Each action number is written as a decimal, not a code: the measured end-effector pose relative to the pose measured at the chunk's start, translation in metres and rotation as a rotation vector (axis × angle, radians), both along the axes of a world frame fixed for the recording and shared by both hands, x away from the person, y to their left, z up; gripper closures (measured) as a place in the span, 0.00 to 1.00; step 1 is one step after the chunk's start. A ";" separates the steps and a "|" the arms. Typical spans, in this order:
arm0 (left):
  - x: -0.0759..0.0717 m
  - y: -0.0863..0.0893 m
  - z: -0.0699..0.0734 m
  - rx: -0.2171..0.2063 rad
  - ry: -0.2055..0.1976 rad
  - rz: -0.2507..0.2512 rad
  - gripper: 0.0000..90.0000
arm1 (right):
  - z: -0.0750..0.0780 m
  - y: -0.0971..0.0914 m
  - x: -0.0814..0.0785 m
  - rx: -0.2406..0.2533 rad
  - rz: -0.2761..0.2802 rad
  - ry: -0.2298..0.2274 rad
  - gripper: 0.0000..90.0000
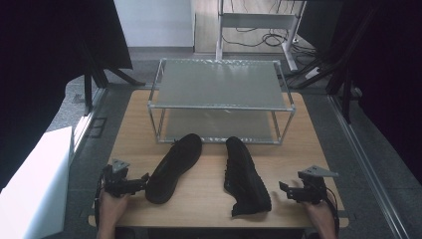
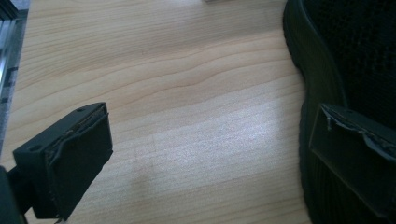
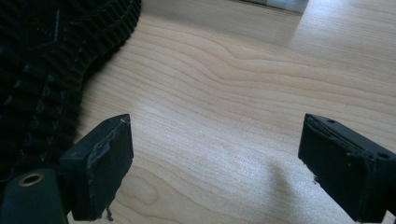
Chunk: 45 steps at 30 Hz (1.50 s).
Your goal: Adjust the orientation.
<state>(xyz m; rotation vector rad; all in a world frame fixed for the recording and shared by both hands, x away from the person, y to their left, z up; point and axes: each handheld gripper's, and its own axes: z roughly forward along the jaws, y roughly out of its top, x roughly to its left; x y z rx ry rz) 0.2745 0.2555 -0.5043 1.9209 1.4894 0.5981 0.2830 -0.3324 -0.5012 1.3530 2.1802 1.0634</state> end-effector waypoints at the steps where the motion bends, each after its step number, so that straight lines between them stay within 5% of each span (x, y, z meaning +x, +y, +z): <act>1: 0.001 -0.001 -0.001 0.006 0.004 0.002 0.00 | 0.000 0.000 0.000 0.000 -0.001 -0.001 0.11; 15: -0.001 -0.011 0.000 0.016 0.020 -0.058 0.00 | 0.000 0.002 0.000 0.000 0.010 0.006 0.12; 36: -0.010 -0.063 0.003 0.041 0.032 -0.224 0.00 | -0.001 0.001 0.000 0.008 0.006 0.008 0.12; 41: -0.011 -0.078 0.005 0.060 0.017 -0.269 0.00 | -0.001 0.001 0.000 0.011 0.005 0.011 0.12; 45: -0.012 -0.073 0.007 0.054 -0.008 -0.246 0.00 | 0.001 -0.001 0.000 0.029 -0.001 0.006 0.12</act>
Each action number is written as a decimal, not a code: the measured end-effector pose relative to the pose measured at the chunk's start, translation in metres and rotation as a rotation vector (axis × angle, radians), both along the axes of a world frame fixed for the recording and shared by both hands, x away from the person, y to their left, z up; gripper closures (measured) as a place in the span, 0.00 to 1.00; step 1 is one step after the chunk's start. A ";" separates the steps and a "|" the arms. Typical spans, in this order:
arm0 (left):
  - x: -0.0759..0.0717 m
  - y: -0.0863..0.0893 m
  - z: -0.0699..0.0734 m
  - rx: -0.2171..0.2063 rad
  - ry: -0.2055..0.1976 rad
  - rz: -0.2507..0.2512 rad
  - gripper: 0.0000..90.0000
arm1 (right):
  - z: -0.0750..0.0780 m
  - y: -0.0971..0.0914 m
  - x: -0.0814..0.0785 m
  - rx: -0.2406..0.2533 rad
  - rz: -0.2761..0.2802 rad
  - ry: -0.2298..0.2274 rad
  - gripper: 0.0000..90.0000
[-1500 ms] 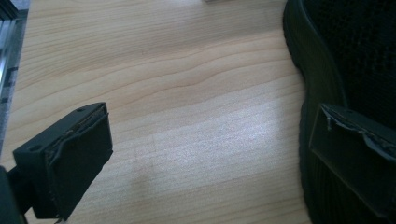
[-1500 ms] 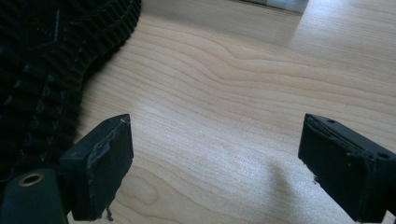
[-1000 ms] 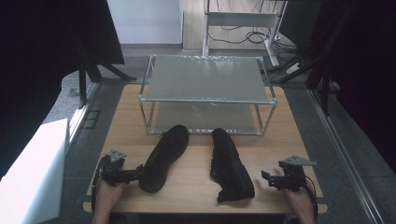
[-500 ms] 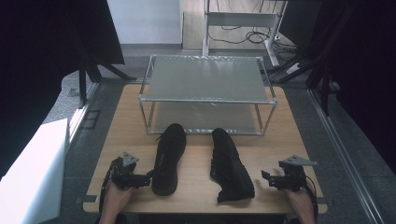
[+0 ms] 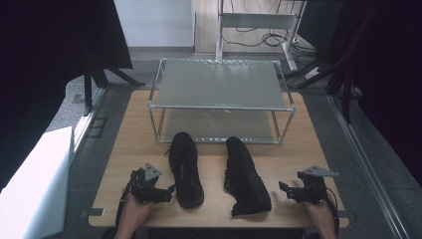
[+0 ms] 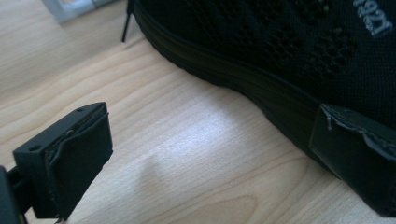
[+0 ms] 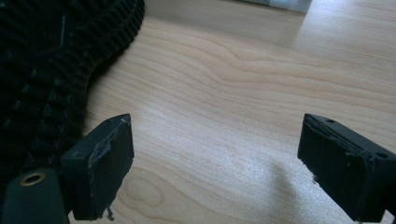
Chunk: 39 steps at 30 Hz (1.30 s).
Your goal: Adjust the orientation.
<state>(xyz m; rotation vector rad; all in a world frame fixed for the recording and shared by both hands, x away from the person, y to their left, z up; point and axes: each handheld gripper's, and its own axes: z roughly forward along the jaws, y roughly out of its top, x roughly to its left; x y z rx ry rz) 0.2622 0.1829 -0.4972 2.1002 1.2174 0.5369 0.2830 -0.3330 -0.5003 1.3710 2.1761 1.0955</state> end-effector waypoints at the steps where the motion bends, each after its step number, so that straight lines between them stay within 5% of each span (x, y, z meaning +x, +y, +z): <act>1: 0.000 0.002 0.000 -0.003 -0.004 0.011 0.00 | 0.000 0.000 0.000 0.007 -0.001 0.001 0.12; 18: 0.001 0.021 -0.005 -0.052 -0.014 0.101 0.00 | 0.019 0.012 0.005 0.044 0.028 0.012 0.00; 26: 0.001 0.021 -0.005 -0.052 -0.019 0.097 0.00 | 0.039 0.022 0.011 0.051 -0.013 -0.035 0.00; 39: 0.002 0.021 -0.006 -0.039 -0.012 0.096 0.00 | 0.056 0.059 0.022 0.028 0.071 -0.041 0.00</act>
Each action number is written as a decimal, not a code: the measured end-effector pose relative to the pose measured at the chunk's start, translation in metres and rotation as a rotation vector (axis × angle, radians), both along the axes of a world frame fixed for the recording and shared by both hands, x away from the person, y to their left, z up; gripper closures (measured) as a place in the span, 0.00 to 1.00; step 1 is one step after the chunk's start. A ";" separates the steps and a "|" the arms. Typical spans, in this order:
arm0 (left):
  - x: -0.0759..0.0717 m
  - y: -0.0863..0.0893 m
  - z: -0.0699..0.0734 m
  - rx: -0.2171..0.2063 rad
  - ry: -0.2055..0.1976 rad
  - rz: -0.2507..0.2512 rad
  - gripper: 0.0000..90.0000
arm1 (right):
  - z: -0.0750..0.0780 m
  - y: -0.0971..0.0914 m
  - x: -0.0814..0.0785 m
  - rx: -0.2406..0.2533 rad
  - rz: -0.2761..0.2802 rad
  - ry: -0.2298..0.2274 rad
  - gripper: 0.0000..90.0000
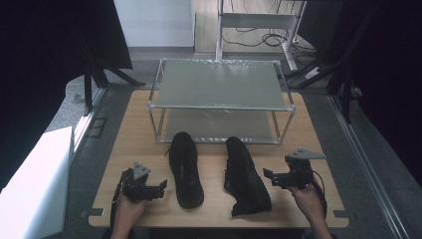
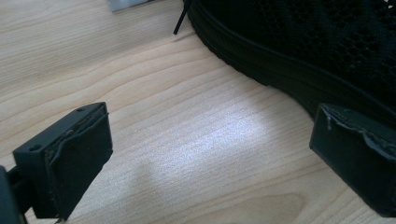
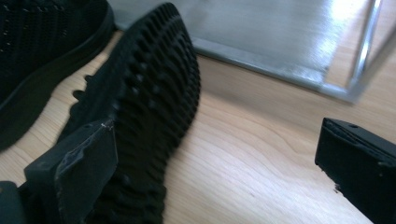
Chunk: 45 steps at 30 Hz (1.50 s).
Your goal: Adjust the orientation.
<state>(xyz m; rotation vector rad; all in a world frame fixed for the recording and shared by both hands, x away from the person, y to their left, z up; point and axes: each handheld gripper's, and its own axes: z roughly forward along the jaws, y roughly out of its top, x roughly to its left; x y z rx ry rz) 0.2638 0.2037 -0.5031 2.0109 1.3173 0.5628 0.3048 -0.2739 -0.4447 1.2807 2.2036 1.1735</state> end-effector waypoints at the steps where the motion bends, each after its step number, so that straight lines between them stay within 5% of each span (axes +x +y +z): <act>1: 0.000 0.000 -0.001 0.005 0.005 -0.001 0.00 | 0.001 0.004 0.001 0.001 0.005 0.001 0.00; 8: 0.000 0.000 -0.001 0.007 0.008 0.001 0.00 | 0.001 0.026 0.009 -0.017 0.021 0.009 0.00; 18: 0.001 0.000 -0.001 0.009 0.013 -0.001 0.00 | -0.004 0.030 0.014 -0.042 0.006 0.007 0.00; 34: 0.001 -0.002 -0.003 0.020 0.025 -0.004 0.00 | -0.004 -0.008 0.014 -0.038 -0.136 -0.014 0.01; 45: 0.002 -0.003 -0.003 0.023 0.031 -0.009 0.00 | -0.009 -0.031 0.016 -0.053 -0.177 0.009 0.09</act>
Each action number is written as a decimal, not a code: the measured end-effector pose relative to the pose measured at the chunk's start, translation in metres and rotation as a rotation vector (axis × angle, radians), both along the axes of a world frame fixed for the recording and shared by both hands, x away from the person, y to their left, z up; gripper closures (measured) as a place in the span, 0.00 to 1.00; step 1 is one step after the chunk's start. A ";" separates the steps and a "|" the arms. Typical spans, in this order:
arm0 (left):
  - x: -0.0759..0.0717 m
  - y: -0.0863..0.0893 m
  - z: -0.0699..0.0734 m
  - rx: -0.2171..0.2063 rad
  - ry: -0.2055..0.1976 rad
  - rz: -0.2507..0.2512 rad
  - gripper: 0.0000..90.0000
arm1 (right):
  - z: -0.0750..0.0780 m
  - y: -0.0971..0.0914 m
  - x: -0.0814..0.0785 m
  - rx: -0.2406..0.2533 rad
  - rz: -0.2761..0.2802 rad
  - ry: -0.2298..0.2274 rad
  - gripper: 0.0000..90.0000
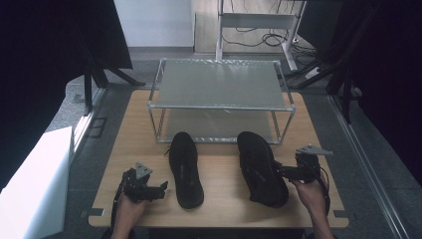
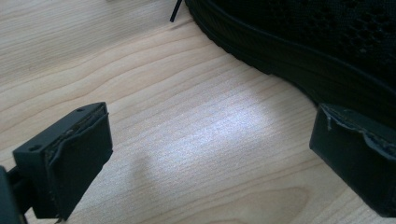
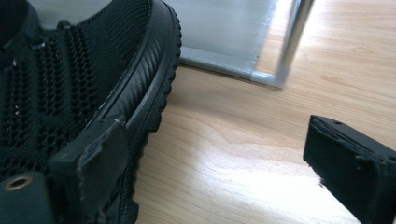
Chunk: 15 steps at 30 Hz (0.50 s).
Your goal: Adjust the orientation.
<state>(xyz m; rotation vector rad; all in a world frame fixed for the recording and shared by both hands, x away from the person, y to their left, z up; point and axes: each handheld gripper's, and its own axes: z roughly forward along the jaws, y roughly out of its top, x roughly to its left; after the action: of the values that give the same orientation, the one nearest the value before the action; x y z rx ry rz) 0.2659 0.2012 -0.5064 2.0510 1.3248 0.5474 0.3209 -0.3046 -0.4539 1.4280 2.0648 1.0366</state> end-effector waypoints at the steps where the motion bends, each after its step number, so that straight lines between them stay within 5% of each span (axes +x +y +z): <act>1: 0.000 0.000 0.000 -0.002 0.001 -0.002 0.00 | -0.003 -0.004 0.001 0.010 -0.011 0.006 0.09; 15: 0.002 -0.001 -0.002 -0.007 0.020 -0.009 0.00 | -0.025 -0.033 0.007 0.030 -0.055 0.081 0.05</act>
<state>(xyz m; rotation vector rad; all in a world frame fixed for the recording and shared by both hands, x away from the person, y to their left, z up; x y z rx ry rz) 0.2680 0.2001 -0.5088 2.0612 1.3263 0.5183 0.3284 -0.3372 -0.4793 1.5566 2.0613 1.0069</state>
